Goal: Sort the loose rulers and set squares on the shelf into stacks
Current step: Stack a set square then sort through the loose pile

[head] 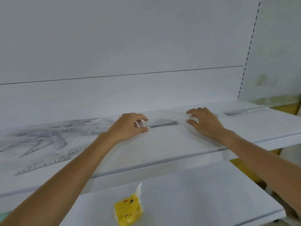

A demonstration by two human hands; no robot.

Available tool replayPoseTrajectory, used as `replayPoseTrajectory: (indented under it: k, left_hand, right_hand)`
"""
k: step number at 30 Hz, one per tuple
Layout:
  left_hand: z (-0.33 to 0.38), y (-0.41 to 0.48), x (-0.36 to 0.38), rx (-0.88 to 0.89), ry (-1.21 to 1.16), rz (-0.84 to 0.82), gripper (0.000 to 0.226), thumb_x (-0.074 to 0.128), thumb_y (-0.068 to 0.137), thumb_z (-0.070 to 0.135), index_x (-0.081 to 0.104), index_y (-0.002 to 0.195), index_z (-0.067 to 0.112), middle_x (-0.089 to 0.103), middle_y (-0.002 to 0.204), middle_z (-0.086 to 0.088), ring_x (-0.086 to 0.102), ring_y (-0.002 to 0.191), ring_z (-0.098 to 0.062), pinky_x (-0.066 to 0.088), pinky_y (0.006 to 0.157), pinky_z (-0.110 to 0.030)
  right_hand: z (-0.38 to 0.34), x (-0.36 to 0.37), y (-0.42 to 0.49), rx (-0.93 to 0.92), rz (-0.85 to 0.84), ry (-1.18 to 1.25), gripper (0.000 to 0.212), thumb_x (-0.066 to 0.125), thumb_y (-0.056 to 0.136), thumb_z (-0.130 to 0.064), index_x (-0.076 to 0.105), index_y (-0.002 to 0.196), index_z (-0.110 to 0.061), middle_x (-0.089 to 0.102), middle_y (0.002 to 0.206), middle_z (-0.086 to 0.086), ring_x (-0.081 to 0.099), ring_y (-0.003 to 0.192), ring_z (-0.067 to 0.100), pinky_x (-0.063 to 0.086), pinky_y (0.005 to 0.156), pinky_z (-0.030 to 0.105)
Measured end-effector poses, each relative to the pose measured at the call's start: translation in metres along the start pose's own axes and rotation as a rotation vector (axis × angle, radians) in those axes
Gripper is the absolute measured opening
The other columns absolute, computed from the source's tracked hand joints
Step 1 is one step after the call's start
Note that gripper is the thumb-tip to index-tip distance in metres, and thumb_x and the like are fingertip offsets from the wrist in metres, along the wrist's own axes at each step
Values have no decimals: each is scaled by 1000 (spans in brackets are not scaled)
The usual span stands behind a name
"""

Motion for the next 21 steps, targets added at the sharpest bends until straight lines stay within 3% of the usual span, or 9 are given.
replayPoseTrajectory:
  k: [5, 13, 21]
  left_hand:
    - [52, 48, 37, 22, -29, -58, 36, 73, 75, 36, 62, 109, 29, 59, 92, 9, 55, 74, -3, 40, 67, -18]
    - [141, 118, 102, 10, -71, 9, 33, 68, 75, 11, 63, 107, 16, 60, 93, 7, 57, 78, -5, 41, 66, -10]
    - [175, 134, 135, -53, -48, 78, 33, 76, 73, 31, 65, 104, 27, 59, 90, 9, 56, 79, 0, 40, 67, -11]
  right_hand:
    - [72, -29, -1, 65, 14, -5, 33, 50, 93, -20, 50, 124, -9, 56, 119, 8, 46, 112, 26, 38, 97, 41]
    - [210, -75, 13, 51, 3, -85, 36, 53, 92, -16, 48, 127, -9, 56, 121, 9, 45, 115, 27, 38, 96, 40]
    - [292, -79, 44, -24, -119, 6, 33, 55, 91, -16, 53, 124, -13, 56, 114, 5, 45, 114, 22, 31, 93, 26]
Point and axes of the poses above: each hand's wrist, its own y-axis towards the middle knuckle, its own x-axis out of the palm, z = x × y, the point moved 3 cm from there along y, towards the middle knuckle
